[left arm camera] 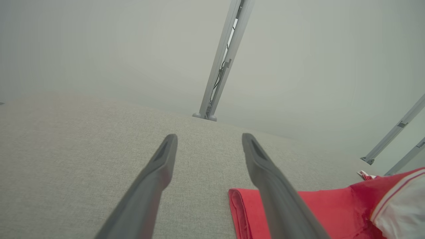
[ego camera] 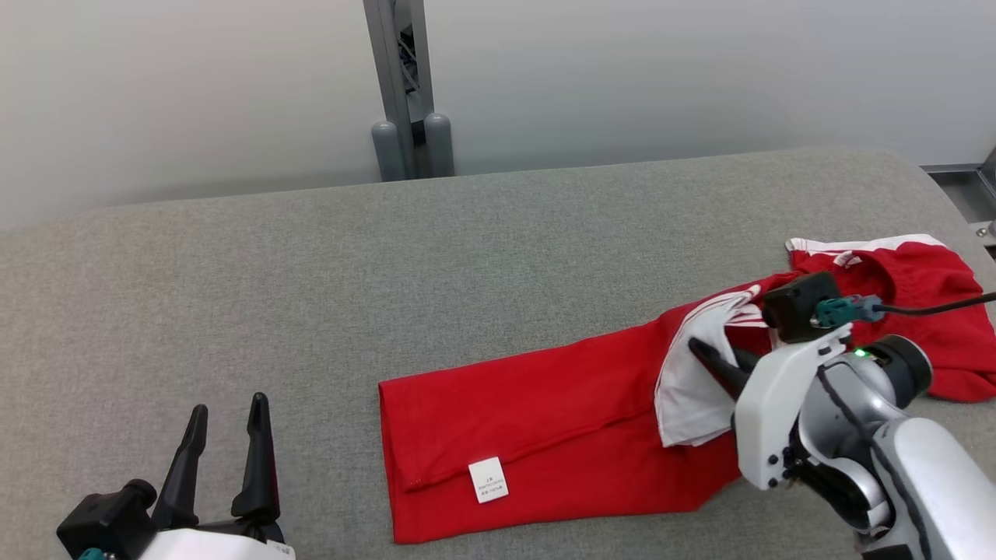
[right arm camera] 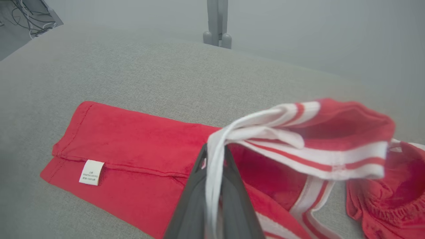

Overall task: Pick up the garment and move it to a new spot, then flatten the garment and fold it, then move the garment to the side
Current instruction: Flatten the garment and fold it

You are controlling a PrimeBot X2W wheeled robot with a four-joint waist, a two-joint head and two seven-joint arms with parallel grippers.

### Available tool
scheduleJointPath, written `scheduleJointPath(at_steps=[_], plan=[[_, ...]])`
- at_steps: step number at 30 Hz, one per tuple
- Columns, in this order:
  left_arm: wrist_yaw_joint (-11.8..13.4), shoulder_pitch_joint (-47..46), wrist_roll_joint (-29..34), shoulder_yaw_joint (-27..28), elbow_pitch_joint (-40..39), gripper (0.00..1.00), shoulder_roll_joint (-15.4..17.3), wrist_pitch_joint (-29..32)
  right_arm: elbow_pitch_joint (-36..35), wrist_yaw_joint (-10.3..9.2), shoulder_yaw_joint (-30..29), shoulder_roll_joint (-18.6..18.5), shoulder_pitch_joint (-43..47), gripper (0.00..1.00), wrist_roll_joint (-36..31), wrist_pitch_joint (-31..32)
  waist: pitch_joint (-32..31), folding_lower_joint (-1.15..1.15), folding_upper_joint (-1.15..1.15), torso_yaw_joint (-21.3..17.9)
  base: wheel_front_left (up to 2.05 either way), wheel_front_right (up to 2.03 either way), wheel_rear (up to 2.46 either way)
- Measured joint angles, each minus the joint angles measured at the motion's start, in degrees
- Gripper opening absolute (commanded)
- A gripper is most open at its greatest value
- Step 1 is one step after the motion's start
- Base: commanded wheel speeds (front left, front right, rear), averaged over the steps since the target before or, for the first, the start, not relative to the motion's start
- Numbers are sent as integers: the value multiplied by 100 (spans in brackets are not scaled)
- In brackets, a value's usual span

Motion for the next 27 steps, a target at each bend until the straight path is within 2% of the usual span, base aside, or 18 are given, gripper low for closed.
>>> scheduleJointPath(at_steps=[6, 11, 20, 27], plan=[[-52, 3, 0, -23, 23, 100, -40, -4, -157, 0, 536, 194, -113, 0, -24, 231, -65, 0, 0, 138, 0, 0, 0], [-104, 1, 11, -86, 82, 100, -87, -5, 101, 0, 984, 559, -333, 0, -44, 230, -119, 0, 0, 281, 0, 0, 0], [-266, -238, 134, -399, 215, 100, -281, -4, 1192, 0, 1637, 1122, -739, 0, -99, 116, -179, 0, 0, 688, 0, 0, 0], [-403, -469, 191, -649, 404, 100, -452, 15, 2341, -1, 1815, 1257, -1121, 0, -87, -138, -175, 0, 0, 1043, 0, 0, 0]])
